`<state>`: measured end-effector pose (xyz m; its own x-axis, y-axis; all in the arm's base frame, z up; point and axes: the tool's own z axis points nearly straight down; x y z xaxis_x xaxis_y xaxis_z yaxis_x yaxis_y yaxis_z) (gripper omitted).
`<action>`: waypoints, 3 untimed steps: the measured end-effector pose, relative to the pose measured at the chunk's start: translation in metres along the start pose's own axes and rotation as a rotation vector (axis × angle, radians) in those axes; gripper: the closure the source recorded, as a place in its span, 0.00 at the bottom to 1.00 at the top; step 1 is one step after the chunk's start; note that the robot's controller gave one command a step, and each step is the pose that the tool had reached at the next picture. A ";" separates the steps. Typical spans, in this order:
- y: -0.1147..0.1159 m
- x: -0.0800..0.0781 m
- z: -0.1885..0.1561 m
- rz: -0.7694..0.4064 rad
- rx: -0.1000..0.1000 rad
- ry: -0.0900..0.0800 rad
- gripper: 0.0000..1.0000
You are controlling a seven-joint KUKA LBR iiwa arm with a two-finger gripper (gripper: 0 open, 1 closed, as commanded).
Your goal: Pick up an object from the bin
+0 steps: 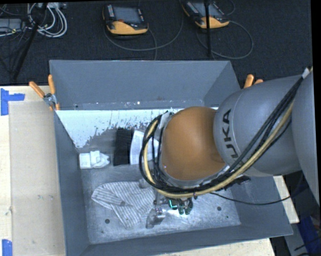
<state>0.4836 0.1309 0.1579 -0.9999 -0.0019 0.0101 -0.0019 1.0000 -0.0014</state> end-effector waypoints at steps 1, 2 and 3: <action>-0.001 -0.002 -0.003 0.003 -0.001 -0.007 0.00; 0.013 -0.016 0.080 0.028 -0.003 -0.016 1.00; 0.013 -0.016 0.080 0.028 -0.003 -0.016 1.00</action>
Offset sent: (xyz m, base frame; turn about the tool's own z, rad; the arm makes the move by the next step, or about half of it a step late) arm 0.0107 0.0127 -0.0873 0.0256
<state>0.4986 0.1435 0.0776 -0.9996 0.0264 -0.0061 0.0264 0.9997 0.0017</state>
